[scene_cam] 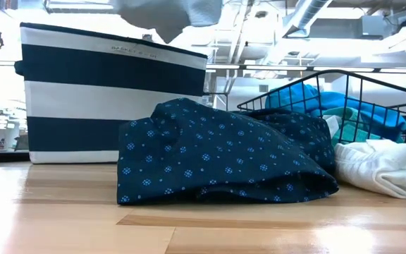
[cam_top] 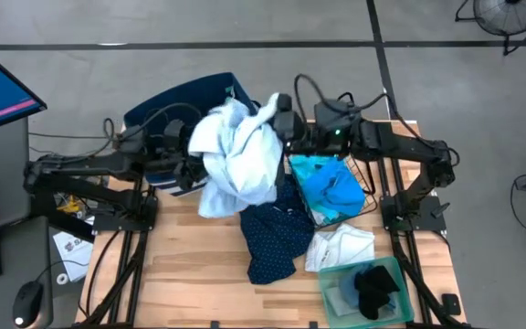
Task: Pick & Place Cloths
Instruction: Put the light blue shirt into the blue bin
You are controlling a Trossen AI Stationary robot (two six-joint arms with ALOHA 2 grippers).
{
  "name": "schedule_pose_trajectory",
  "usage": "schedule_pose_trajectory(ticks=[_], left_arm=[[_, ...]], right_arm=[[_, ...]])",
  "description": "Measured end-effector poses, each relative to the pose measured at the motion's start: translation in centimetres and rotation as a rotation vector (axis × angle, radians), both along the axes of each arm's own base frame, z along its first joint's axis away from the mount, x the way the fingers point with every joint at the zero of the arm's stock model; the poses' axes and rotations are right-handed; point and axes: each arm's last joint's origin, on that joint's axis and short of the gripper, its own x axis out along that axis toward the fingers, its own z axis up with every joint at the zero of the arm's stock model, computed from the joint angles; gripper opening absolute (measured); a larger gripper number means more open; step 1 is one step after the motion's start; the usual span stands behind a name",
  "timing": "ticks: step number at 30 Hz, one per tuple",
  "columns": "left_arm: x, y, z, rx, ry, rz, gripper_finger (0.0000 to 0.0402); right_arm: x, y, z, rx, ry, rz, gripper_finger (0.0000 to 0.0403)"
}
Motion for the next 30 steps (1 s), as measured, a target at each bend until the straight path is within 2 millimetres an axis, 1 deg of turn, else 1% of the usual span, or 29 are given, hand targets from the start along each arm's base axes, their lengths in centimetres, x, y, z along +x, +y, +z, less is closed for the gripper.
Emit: schedule_pose_trajectory(ticks=[6,13,16,21,26,30], left_arm=[[-2.5,0.0,0.1,-0.006,0.087,0.008,0.0324],[-4.2,-0.1,-0.3,-0.013,0.176,0.019,0.0324],[-4.6,0.2,-0.1,-0.009,0.158,0.116,0.0324],[-5.5,1.3,0.6,0.077,0.12,0.346,0.0324],[-5.9,2.5,0.7,0.091,0.11,0.439,0.0324],[-6.1,3.4,0.7,0.095,0.119,0.506,0.0324]], right_arm=[[-0.2,-2.1,1.5,-0.021,-0.132,-0.049,0.0026],[-0.1,-5.1,2.6,-0.037,-0.275,-0.092,0.0026],[0.1,-6.6,2.7,-0.016,-0.334,-0.118,0.0026],[2.4,-9.5,1.1,0.031,-0.388,-0.123,0.0026],[4.4,-12.4,-0.6,0.038,-0.463,-0.168,0.0026],[6.4,-14.6,-3.2,0.081,-0.441,-0.199,0.0026]])
